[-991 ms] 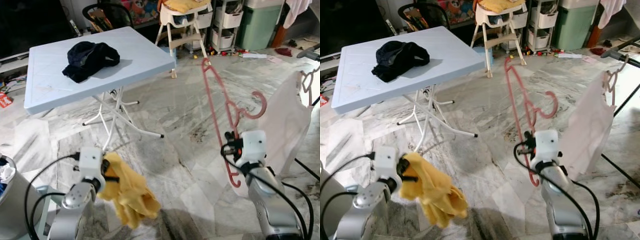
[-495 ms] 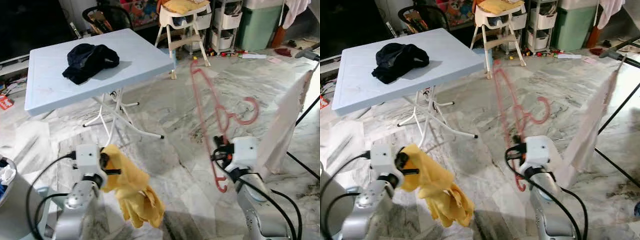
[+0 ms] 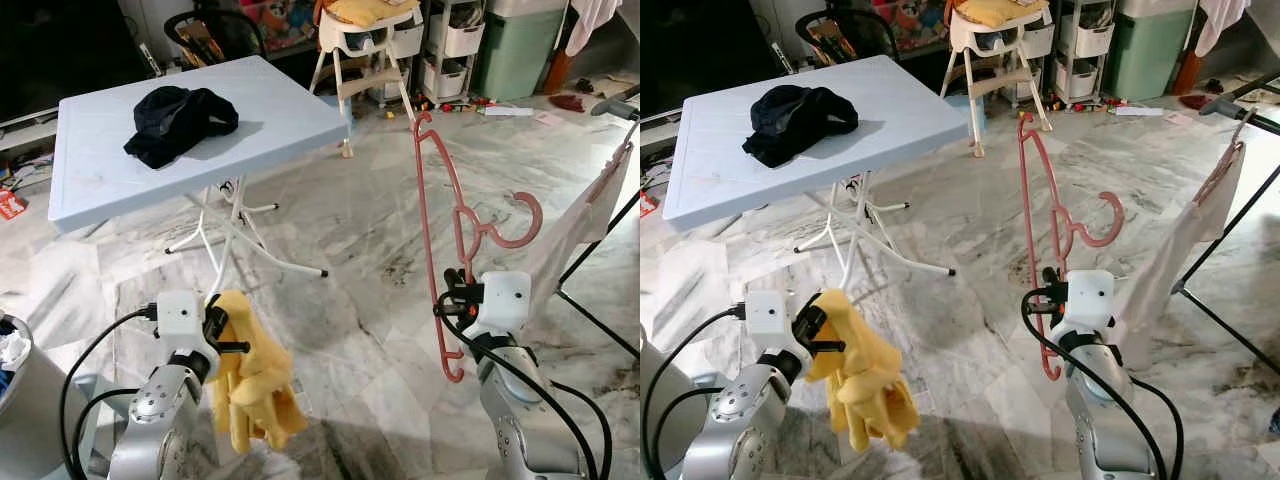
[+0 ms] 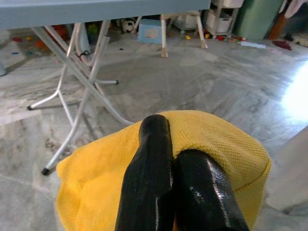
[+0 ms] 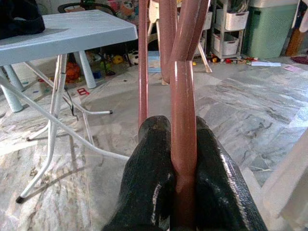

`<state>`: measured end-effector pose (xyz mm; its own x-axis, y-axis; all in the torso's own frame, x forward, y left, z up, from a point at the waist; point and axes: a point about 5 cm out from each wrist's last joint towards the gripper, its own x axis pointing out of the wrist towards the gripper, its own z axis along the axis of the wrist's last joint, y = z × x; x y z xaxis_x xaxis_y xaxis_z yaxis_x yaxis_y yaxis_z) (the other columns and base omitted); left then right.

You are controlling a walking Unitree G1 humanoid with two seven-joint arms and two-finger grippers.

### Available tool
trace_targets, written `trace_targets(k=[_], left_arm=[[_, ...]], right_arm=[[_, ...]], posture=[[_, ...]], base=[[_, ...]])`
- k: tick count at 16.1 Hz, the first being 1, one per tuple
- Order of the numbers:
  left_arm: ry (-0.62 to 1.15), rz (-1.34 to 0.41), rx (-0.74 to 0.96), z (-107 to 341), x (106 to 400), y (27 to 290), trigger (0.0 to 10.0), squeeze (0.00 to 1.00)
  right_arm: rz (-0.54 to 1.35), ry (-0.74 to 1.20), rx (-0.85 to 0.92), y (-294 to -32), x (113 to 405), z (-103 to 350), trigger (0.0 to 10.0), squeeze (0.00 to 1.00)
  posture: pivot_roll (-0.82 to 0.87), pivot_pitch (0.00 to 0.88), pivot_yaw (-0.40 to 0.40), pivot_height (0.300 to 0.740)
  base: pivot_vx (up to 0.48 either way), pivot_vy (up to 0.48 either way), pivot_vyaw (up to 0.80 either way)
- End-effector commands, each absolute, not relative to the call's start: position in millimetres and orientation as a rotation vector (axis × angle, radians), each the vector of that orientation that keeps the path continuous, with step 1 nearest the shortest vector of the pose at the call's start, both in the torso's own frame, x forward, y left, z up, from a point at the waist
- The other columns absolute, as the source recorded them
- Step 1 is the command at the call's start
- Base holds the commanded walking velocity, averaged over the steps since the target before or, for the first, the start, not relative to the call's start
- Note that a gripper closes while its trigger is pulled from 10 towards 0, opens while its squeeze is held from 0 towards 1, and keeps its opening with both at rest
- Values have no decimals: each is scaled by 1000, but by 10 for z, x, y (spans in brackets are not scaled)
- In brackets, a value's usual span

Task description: Hang hanger

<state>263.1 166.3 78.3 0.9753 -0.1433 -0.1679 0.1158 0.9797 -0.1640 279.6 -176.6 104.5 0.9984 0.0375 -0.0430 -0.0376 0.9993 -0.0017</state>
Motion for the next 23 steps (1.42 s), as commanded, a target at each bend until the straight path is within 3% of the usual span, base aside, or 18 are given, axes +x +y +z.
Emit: trace_targets(k=[1,13,20,23], left_arm=[[124,-142,-166,907,2661,1676,10000,0],[98,-166,-209,944,2703,1639,10000,0],[89,-170,-213,953,2727,1614,10000,0],[104,-167,-213,937,2727,1612,10000,0]], right_arm=[[57,5,-3,-1715,2830,1124,10000,0],[80,-2,-19,-1679,2891,1135,10000,0],[78,-20,13,-1702,2943,1176,10000,0],[93,-12,20,-1632,2920,1146,10000,0]], posture=[[-62,11,108,740],[-60,11,95,740],[-60,6,82,740],[-62,4,81,740]], base=[[0,0,406],[381,0,630],[411,0,0],[0,0,0]])
